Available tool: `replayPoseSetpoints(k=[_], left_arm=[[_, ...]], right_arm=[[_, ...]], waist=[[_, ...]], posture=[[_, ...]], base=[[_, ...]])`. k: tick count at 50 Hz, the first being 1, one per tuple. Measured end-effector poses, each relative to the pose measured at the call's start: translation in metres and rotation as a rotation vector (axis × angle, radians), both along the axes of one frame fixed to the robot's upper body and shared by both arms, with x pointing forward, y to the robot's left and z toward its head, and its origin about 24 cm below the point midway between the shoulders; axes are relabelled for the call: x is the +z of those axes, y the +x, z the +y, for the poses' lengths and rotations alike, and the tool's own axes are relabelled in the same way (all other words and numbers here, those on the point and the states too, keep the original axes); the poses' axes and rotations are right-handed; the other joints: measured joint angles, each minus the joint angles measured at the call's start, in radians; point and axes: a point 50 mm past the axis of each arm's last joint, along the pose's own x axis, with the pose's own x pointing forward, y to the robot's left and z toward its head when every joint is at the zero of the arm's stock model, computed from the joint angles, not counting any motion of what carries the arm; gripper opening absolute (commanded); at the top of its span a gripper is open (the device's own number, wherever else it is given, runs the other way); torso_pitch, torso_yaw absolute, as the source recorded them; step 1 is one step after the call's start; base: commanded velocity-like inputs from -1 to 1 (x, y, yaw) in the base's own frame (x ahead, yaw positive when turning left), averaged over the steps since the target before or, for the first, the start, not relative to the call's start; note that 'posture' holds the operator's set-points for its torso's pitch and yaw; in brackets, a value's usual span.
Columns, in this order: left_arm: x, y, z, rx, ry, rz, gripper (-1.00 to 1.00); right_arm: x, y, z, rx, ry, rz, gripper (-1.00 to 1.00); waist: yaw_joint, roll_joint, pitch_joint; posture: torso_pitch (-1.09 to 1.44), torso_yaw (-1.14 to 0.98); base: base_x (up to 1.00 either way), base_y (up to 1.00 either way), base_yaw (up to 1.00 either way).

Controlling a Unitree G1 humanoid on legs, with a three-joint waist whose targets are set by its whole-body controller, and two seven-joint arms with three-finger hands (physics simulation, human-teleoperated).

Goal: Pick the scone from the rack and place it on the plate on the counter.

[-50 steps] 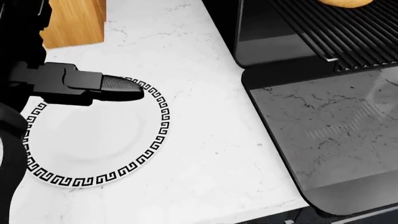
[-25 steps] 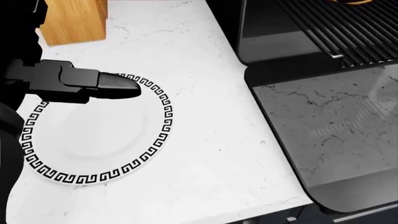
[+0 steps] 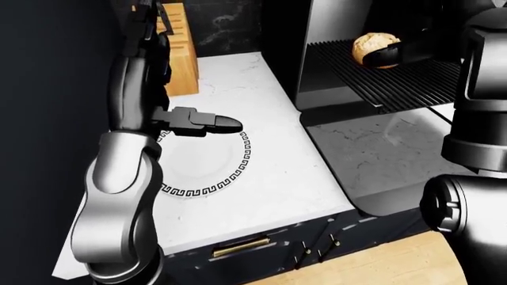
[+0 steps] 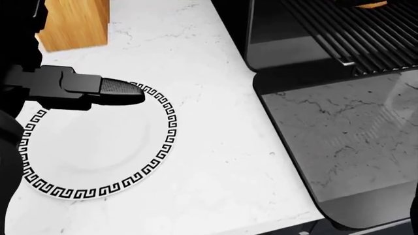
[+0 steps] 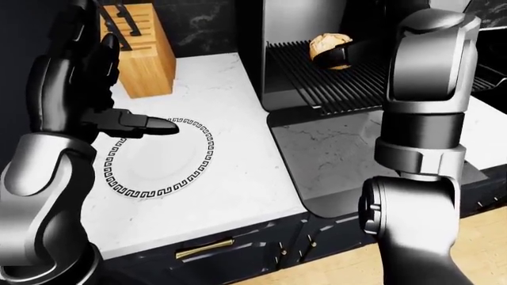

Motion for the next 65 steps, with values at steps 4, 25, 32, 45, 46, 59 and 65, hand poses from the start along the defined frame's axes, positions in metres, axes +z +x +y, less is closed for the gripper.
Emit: replayPoseSetpoints(k=[4, 25, 32, 45, 46, 59, 65], left_arm=[[0.000, 0.000, 0.000, 0.001, 0.001, -0.002, 1.00], [0.006, 0.000, -0.001, 0.004, 0.004, -0.016, 1.00], [0.007, 0.000, -0.001, 0.001, 0.005, -0.016, 1.00], [0.004, 0.000, -0.001, 0.006, 0.002, -0.010, 1.00], [0.004, 0.000, -0.001, 0.005, 0.003, -0.010, 1.00], [0.003, -0.001, 0.000, 0.007, 0.004, -0.010, 1.00], [0.003, 0.000, -0.001, 0.004, 0.006, -0.005, 1.00]], right_arm=[[0.002, -0.001, 0.000, -0.002, -0.012, -0.013, 0.14], [0.005, -0.009, 0.000, 0.014, -0.029, -0.016, -0.62], [0.005, -0.011, 0.002, 0.025, -0.035, -0.019, -1.00], [0.007, -0.014, 0.004, 0.034, -0.049, -0.020, -1.00], [0.007, -0.014, 0.004, 0.035, -0.051, -0.021, -1.00], [0.019, -0.029, 0.007, 0.042, -0.068, -0.047, -1.00], [0.026, -0.040, 0.008, 0.045, -0.076, -0.070, -1.00]], waist=[[0.000, 0.000, -0.001], [-0.001, -0.003, -0.001], [-0.002, -0.002, -0.002], [-0.002, -0.001, 0.000], [-0.002, -0.001, 0.000], [-0.001, 0.003, 0.006], [-0.002, 0.001, 0.006]], posture=[[0.00, 0.00], [0.00, 0.00], [0.00, 0.00], [0.00, 0.00], [0.00, 0.00], [0.00, 0.00], [0.00, 0.00]], base=[[0.00, 0.00, 0.00], [0.00, 0.00, 0.00], [0.00, 0.00, 0.00], [0.00, 0.00, 0.00], [0.00, 0.00, 0.00], [0.00, 0.00, 0.00], [0.00, 0.00, 0.00]])
